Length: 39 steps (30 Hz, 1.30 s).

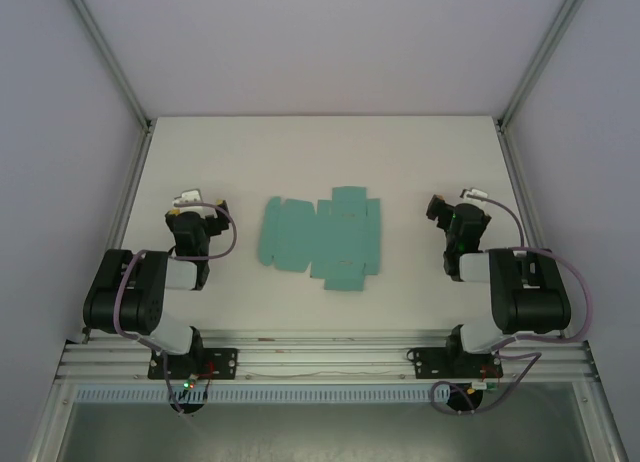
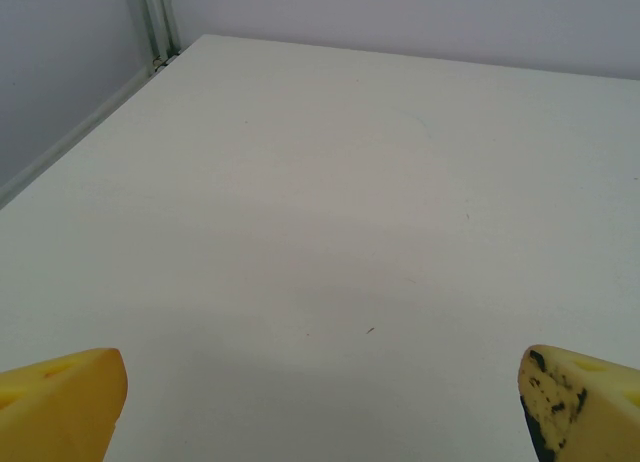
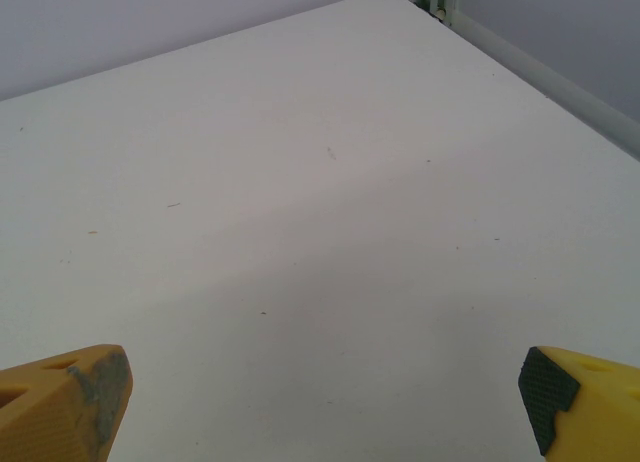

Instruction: Assemble paper box

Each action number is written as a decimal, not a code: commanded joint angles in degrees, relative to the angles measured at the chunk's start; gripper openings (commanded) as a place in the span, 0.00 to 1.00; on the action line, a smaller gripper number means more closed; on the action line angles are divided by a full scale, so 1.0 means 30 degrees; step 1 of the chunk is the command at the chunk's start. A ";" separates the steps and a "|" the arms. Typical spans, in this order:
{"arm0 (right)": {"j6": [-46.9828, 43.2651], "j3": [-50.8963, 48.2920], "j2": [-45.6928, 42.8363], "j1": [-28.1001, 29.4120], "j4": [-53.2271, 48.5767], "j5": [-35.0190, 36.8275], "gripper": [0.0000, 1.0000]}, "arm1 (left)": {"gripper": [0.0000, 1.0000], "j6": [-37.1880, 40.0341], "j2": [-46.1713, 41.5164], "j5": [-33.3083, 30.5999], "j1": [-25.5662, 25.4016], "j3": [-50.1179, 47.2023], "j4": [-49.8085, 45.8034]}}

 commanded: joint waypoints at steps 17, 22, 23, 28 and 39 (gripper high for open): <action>0.0184 0.0168 -0.0254 0.0002 -0.0003 0.0001 1.00 | 1.00 0.0787 -0.0201 0.1574 -0.0009 0.0461 -0.0130; 0.0270 0.0543 -0.0583 0.0002 -0.0979 0.0125 1.00 | 1.00 0.0424 -0.1402 0.0837 -0.0008 0.1114 -0.2078; 0.0274 0.0584 -0.0698 0.0006 -0.0825 0.0203 1.00 | 1.00 0.0349 -0.1827 0.0712 -0.0008 0.1513 -0.3364; 0.0802 0.2194 -0.3150 0.0031 -0.5824 0.0904 1.00 | 1.00 -0.0853 -0.4259 0.0238 -0.0012 0.3284 -0.8320; 0.4627 0.6217 -0.6786 0.2523 -1.7269 -0.0854 0.87 | 1.00 -0.4815 -0.4741 0.6769 -0.0939 0.6903 -1.5068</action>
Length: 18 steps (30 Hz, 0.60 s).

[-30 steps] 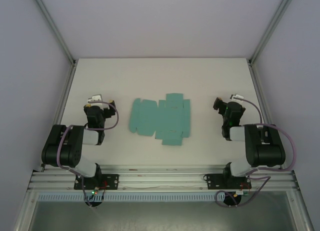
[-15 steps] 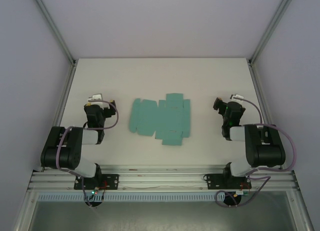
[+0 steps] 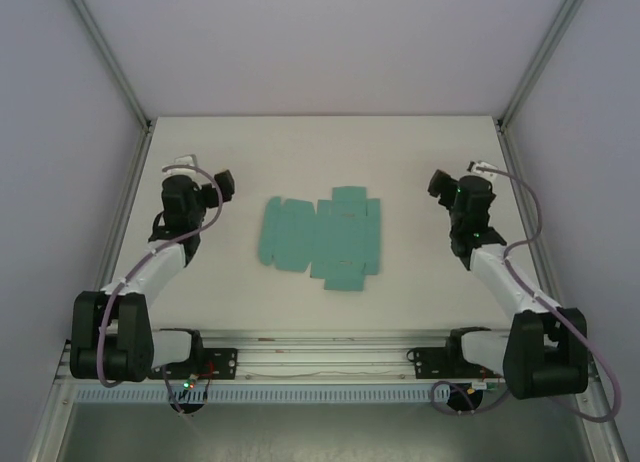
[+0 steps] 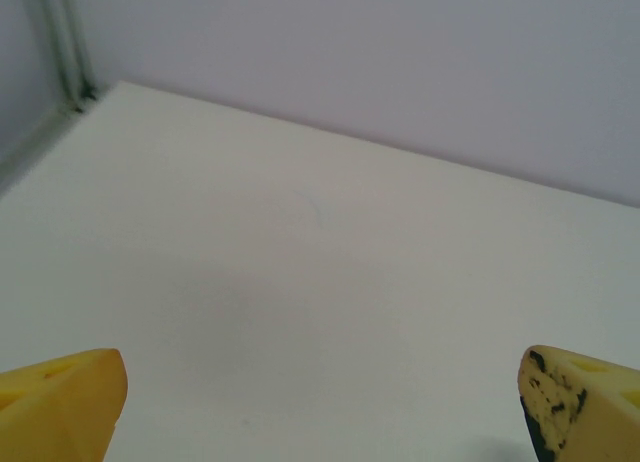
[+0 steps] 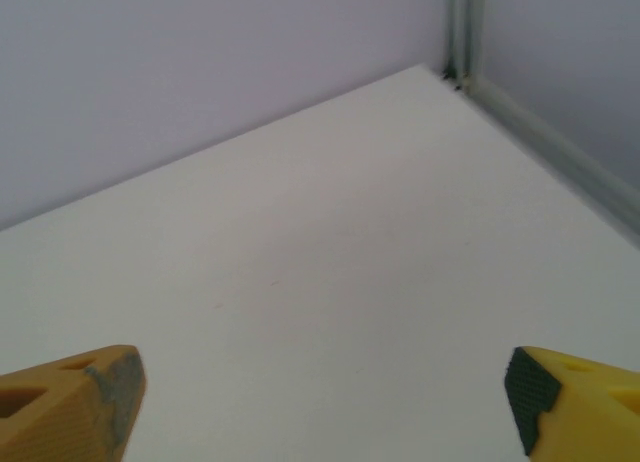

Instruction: Assemble paper box

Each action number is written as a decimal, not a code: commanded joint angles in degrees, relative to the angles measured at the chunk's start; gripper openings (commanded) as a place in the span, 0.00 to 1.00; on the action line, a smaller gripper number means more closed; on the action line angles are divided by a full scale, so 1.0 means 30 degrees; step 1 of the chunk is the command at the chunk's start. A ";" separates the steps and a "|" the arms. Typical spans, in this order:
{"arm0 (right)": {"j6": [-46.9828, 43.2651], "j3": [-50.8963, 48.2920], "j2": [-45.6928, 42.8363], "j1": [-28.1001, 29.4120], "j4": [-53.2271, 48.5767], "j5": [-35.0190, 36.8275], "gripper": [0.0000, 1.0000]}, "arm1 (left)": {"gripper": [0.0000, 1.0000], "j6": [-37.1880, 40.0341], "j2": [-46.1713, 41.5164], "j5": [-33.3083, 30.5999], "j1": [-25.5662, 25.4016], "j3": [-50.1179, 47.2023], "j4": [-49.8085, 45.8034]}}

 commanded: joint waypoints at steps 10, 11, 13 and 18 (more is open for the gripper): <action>0.4772 0.1956 0.3850 0.4973 -0.3265 -0.8887 0.52 | 0.99 -0.1689 0.3852 0.5818 -0.2522 0.2089 -0.4101; 0.4883 0.2091 0.4580 0.5092 -0.2990 -0.9395 0.48 | 1.00 -0.1677 0.4035 0.5992 -0.2522 0.2071 -0.4079; 0.5459 0.2352 0.5926 0.5138 -0.2703 -0.9673 0.43 | 1.00 -0.1689 0.4468 0.6438 -0.2507 0.1991 -0.3926; 0.6595 0.2531 0.8929 0.5124 -0.2665 -0.9437 0.34 | 1.00 -0.1836 0.5274 0.7918 -0.2522 0.1675 -0.3433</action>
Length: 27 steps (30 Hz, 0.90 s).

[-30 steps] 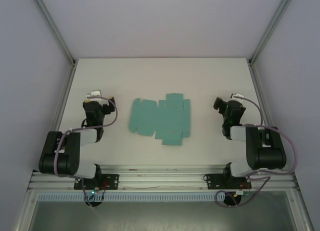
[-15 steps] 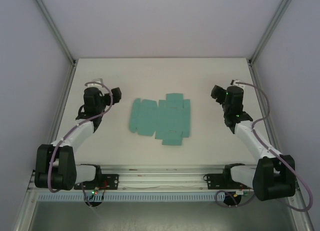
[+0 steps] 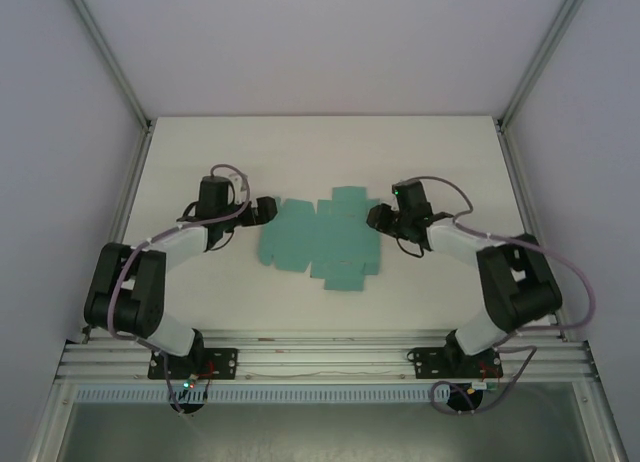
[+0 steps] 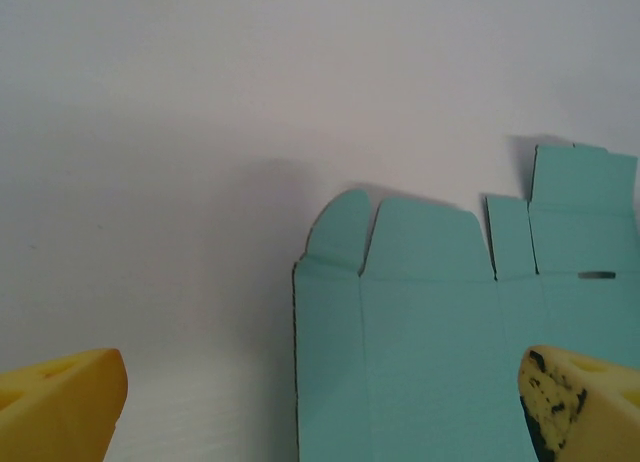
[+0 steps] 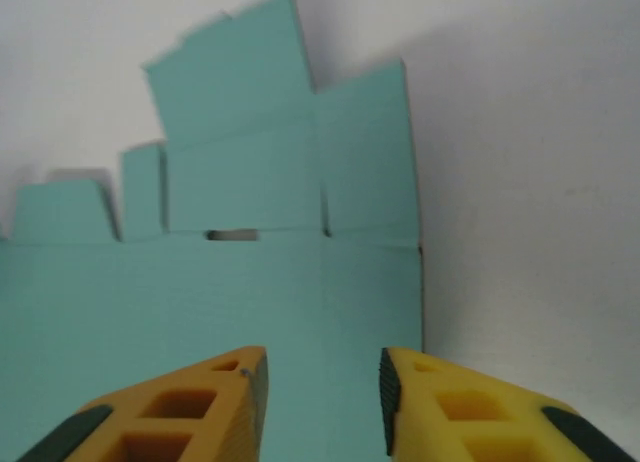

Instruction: Assemble paper box

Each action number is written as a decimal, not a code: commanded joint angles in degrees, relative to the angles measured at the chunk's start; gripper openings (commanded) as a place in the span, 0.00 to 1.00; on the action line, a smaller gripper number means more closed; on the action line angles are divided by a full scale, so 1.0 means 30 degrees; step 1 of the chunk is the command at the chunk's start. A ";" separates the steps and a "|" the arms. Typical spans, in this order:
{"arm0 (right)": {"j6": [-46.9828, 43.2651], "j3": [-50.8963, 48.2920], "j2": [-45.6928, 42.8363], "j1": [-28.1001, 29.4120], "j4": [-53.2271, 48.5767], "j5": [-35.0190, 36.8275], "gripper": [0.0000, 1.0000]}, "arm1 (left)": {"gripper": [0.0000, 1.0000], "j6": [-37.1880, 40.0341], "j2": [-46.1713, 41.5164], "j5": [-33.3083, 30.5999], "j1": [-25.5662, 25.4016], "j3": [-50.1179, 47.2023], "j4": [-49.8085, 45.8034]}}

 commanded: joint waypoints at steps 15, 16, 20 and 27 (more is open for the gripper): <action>0.0231 -0.0783 0.3182 -0.0176 0.0862 0.1028 0.32 | 0.79 -0.2313 0.3120 0.6521 0.0014 -0.1108 0.4655; 0.0196 -0.0811 0.3225 -0.0223 0.0934 0.0943 0.32 | 0.72 -0.2800 0.3379 0.7112 0.0028 -0.1271 0.5597; 0.0063 -0.1214 0.3189 -0.0562 0.1533 0.0611 0.32 | 0.42 -0.4628 0.4356 0.8629 0.0102 -0.1916 0.9196; -0.0935 -0.1740 0.2806 -0.1749 0.2915 -0.1914 0.32 | 0.00 -0.8723 0.4816 1.1059 0.0577 -0.3318 1.6312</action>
